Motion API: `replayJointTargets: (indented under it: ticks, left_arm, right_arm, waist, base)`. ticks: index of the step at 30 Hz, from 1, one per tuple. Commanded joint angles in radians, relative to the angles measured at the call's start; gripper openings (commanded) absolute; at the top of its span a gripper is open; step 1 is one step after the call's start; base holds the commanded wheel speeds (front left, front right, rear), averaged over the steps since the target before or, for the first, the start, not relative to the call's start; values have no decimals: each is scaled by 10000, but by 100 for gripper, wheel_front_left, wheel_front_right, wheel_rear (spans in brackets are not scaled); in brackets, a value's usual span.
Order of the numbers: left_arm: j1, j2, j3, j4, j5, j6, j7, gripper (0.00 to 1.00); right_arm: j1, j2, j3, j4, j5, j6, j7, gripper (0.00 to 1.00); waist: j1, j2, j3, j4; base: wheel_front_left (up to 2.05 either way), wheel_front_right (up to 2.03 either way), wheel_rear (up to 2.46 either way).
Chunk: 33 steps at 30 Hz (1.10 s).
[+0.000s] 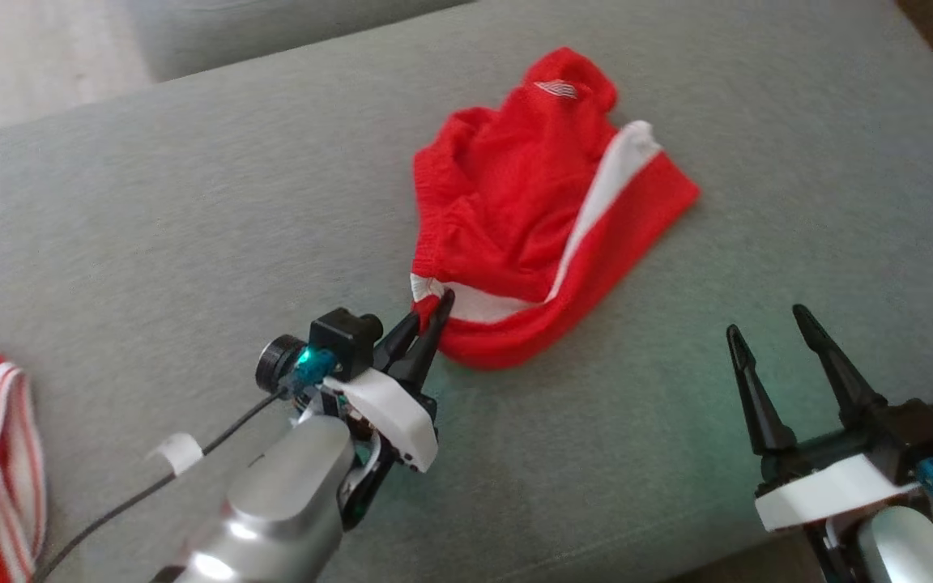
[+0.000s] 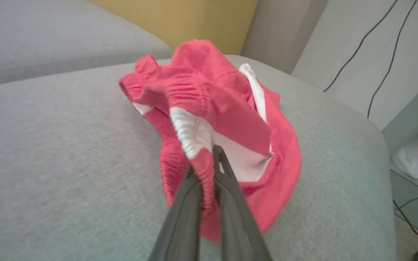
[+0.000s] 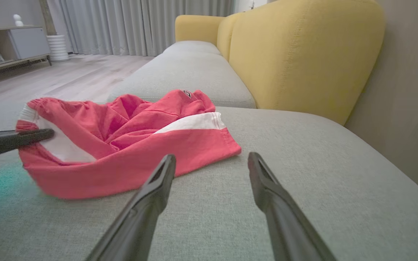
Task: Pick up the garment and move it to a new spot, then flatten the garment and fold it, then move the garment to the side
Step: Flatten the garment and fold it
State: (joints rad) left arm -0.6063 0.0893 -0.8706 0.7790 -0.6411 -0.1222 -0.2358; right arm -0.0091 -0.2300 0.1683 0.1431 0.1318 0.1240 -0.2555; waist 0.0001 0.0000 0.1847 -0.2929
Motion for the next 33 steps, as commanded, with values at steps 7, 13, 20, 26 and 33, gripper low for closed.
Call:
replayJointTargets:
  ticks: [7,13,20,26,33]
  left_arm:
    - [1638,1010,764,-1921,440,797,-254,0]
    - [2848,1533,537,-2852,261,476,-224,0]
    - [3096,1880,0,-3675,391,236,7,100]
    - [3250,2122,36,-4005,336,419,124,100]
    - [3192,2222,207,-3727,93,502,238,100]
  right_arm:
    - [298,-69,140,187,329,67,-62,100]
    - [253,-302,184,607,534,67,-63,100]
    - [61,-288,410,874,600,67,-63,100]
    - [41,-158,637,966,601,67,-63,100]
    - [165,-138,710,1024,659,67,-63,100]
  waist:
    - [-1,0,-338,1931]
    - [-1,0,-447,2988]
    - [-1,0,-554,3405]
    - [-1,0,-662,3305]
    - [-1,0,-773,2949]
  base:
    - [0,0,0]
    - [0,0,0]
    - [0,0,0]
    - [0,0,0]
    - [0,0,0]
